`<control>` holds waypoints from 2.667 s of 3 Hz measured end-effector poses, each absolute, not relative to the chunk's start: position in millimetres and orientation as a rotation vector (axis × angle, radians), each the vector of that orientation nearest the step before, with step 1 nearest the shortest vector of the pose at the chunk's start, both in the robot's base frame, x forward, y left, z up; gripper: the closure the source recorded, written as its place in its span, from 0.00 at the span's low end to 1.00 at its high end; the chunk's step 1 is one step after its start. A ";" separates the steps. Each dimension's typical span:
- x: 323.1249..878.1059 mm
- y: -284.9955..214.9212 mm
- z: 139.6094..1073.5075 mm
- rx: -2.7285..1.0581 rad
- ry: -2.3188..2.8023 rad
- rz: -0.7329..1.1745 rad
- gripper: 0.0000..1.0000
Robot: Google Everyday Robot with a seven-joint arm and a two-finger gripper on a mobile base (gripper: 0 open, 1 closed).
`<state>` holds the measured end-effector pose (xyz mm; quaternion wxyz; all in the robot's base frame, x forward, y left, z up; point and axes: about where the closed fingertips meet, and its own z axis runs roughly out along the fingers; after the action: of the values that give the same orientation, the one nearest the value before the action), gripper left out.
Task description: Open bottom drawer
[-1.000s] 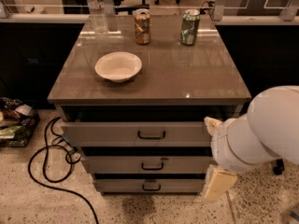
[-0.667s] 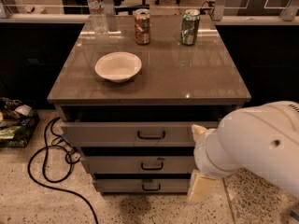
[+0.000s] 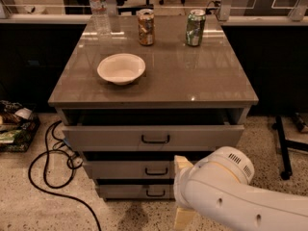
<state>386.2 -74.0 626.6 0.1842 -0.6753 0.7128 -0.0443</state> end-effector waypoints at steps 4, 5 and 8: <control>374.1 -60.6 525.3 -1.916 2.065 -0.057 0.00; 371.4 -63.7 485.9 -1.973 2.117 -0.051 0.00; 354.4 -29.9 400.5 -2.088 2.041 0.015 0.00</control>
Offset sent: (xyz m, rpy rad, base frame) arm -0.0143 0.0510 -0.1196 0.0474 0.0392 0.0024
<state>354.4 -29.9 400.5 0.1106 -0.7108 0.6946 0.0050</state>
